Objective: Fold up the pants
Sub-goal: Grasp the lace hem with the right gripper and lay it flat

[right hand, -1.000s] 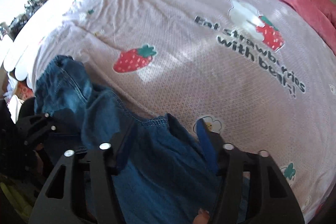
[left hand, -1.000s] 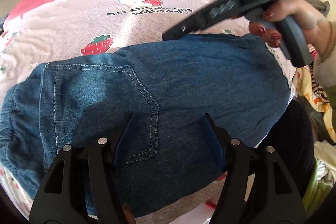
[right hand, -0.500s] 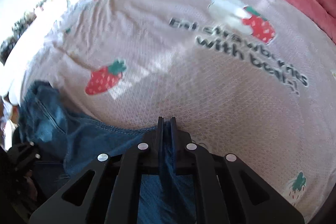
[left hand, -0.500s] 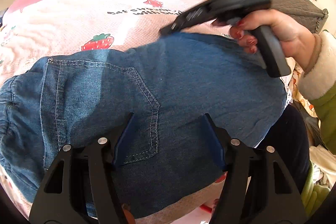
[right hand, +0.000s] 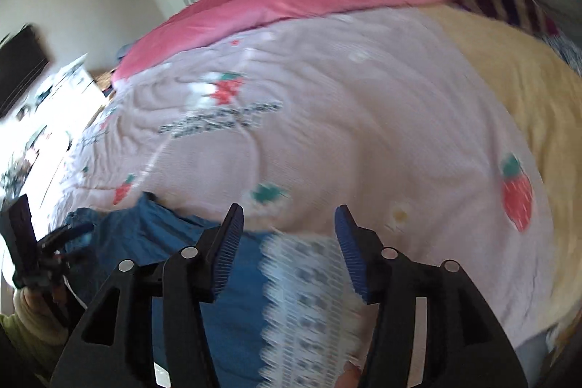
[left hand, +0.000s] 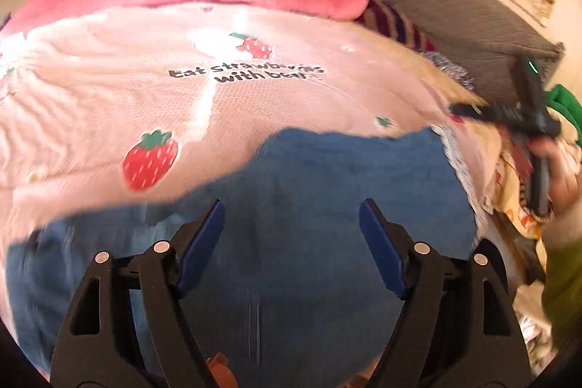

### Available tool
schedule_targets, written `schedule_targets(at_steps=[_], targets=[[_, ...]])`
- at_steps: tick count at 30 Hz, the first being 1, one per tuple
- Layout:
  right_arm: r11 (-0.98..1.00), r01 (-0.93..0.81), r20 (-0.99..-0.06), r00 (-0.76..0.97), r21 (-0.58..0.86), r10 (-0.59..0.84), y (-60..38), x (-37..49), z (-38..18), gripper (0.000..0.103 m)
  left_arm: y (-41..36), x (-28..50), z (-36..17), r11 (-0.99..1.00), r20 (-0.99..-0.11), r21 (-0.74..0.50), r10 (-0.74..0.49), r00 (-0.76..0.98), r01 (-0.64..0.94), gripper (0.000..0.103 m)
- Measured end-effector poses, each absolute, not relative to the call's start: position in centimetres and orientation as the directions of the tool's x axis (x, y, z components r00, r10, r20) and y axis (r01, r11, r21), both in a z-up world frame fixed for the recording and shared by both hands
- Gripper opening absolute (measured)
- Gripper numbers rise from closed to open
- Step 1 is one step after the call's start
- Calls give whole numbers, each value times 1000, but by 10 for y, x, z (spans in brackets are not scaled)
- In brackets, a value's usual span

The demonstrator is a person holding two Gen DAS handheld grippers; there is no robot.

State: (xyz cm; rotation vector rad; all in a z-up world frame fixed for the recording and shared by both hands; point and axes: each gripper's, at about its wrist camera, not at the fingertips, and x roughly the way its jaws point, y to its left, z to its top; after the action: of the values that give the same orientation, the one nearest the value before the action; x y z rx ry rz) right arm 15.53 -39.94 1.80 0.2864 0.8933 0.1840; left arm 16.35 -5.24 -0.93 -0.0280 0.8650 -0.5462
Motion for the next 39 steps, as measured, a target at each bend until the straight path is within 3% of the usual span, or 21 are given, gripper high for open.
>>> schedule_targets(at_steps=[5, 8, 9, 10, 11, 12, 14, 20, 27, 28, 30, 34, 39], targets=[[896, -14, -723, 585, 444, 368, -418, 154, -9, 59, -74, 218, -30, 895, -790, -222, -398, 467, 387, 68], [859, -33, -695, 571, 512, 436, -416, 160, -18, 58, -80, 234, -42, 884, -797, -294, -436, 417, 363, 55], [848, -54, -685, 563, 528, 462, -411, 162, -19, 44, -83, 236, -44, 880, -796, -307, -447, 409, 363, 51], [852, -67, -686, 561, 520, 463, -407, 163, -19, 26, -87, 239, -45, 879, -798, -307, -447, 405, 364, 39], [864, -77, -695, 561, 497, 450, -402, 163, -17, 22, -91, 240, -46, 877, -798, -307, -449, 402, 370, 19], [872, -79, -696, 570, 483, 437, -400, 162, -16, 19, -96, 241, -46, 886, -806, -283, -428, 410, 368, 13], [888, -58, -686, 612, 456, 392, -407, 157, -8, 18, -99, 242, -47, 897, -815, -248, -397, 422, 365, 12], [947, -19, -766, 582, 322, 272, -398, 165, -32, 19, -106, 239, -51, 909, -814, -183, -354, 460, 375, 12], [956, -22, -725, 647, 291, 235, -399, 143, -10, 30, -104, 234, -46, 909, -797, -169, -354, 490, 382, 13], [960, -28, -709, 669, 277, 224, -399, 135, -3, 37, -102, 231, -42, 908, -787, -170, -359, 501, 383, 13], [970, -41, -685, 701, 239, 198, -393, 117, 11, 48, -98, 224, -32, 909, -766, -165, -363, 530, 384, 17], [973, -88, -661, 721, 212, 209, -372, 87, 22, 48, -95, 198, -11, 909, -725, -128, -360, 588, 398, 41], [969, -140, -688, 683, 204, 243, -329, 69, 8, 49, -91, 158, 2, 915, -703, -61, -322, 633, 398, 53]])
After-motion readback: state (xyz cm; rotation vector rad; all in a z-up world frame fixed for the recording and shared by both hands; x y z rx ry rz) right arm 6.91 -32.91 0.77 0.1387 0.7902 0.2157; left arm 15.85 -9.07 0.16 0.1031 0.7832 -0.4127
